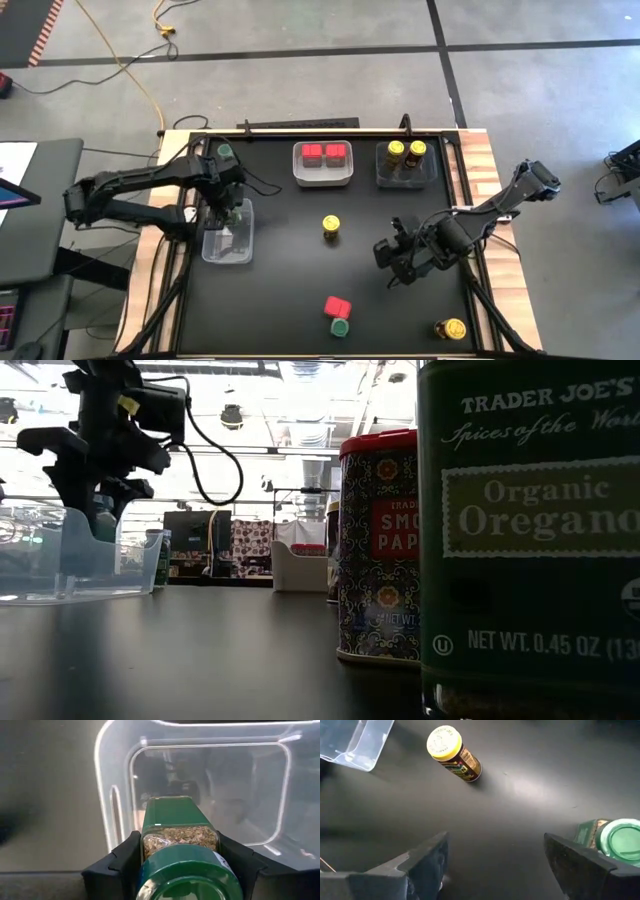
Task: Sort spices by type
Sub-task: Put the bottom left green seasoning bottle into the transparent bin
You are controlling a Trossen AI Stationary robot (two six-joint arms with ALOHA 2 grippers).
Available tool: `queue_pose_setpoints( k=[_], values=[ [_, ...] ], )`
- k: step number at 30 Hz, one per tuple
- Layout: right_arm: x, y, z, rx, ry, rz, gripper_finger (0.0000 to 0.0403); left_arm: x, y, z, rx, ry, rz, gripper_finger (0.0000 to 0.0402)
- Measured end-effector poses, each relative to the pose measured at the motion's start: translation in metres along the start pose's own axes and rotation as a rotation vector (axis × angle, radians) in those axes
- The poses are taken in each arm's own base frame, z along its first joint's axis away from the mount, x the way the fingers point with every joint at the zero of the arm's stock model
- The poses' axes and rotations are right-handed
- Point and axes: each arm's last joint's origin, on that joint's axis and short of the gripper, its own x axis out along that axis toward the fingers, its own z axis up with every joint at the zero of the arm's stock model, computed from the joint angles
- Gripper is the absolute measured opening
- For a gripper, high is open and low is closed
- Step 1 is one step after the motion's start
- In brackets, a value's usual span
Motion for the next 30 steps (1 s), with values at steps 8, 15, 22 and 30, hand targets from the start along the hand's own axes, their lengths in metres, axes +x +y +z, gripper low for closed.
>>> queue_pose_setpoints(
  k=[8, 15, 22, 30],
  values=[
    [0.0, 0.0, -0.001, -0.007, 0.001, 0.002, 0.035, 0.014, 0.007, -0.009, -0.066, 0.025, -0.026, 0.0192],
    [0.0, 0.0, -0.001, -0.016, 0.001, 0.002, 0.035, 0.015, 0.008, -0.009, -0.042, 0.021, -0.023, 0.0192],
    [0.0, 0.0, 0.0, -0.039, 0.001, 0.001, 0.035, 0.016, 0.008, -0.009, -0.055, 0.021, -0.016, 0.0227],
    [0.0, 0.0, 0.0, -0.046, 0.0, -0.002, 0.035, 0.016, 0.009, -0.008, -0.071, 0.026, 0.013, 0.0269]
  ],
)
